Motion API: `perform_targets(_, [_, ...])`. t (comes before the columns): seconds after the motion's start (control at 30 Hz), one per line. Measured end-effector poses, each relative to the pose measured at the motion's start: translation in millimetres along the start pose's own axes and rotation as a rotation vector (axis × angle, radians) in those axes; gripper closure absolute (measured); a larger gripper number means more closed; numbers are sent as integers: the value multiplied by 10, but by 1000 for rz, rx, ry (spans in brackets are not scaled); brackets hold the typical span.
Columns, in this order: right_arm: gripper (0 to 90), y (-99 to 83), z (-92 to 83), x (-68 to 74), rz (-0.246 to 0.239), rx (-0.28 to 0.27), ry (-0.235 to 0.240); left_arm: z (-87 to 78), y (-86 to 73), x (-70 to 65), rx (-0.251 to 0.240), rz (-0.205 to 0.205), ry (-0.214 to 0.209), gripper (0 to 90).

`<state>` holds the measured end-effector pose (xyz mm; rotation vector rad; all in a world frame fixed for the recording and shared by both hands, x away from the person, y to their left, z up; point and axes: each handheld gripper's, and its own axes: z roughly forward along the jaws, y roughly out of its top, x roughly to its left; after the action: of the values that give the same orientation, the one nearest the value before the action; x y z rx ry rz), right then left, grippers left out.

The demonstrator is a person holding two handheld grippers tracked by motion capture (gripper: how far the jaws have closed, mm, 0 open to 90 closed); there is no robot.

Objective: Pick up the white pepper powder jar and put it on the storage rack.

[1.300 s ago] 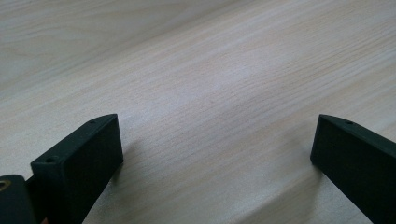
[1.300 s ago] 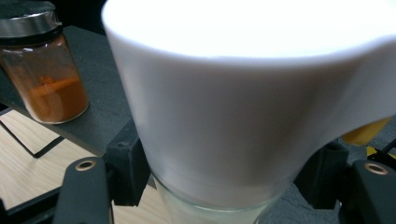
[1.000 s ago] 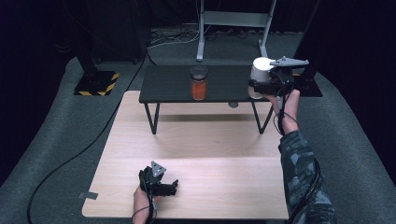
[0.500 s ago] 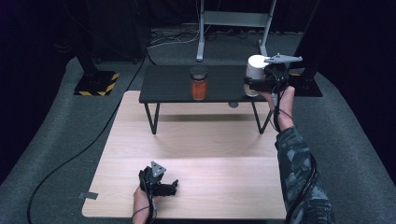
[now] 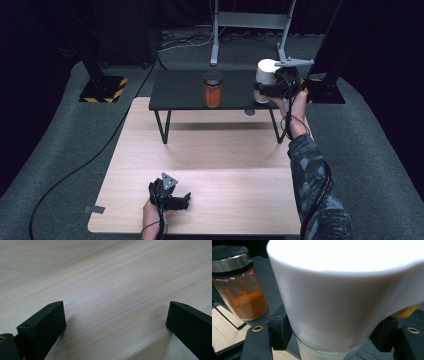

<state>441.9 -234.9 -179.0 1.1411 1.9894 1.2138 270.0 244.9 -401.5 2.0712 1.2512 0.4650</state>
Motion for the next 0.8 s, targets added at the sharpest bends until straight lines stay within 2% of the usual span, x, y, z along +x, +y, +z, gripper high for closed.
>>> perform_targets(0.47, [303,7,163,34,8,18,31,-1,0,-1,0,1,1,23])
perform_targets(0.8, [303,-13,217,39,8,26,34,-1,0,-1,0,1,1,23])
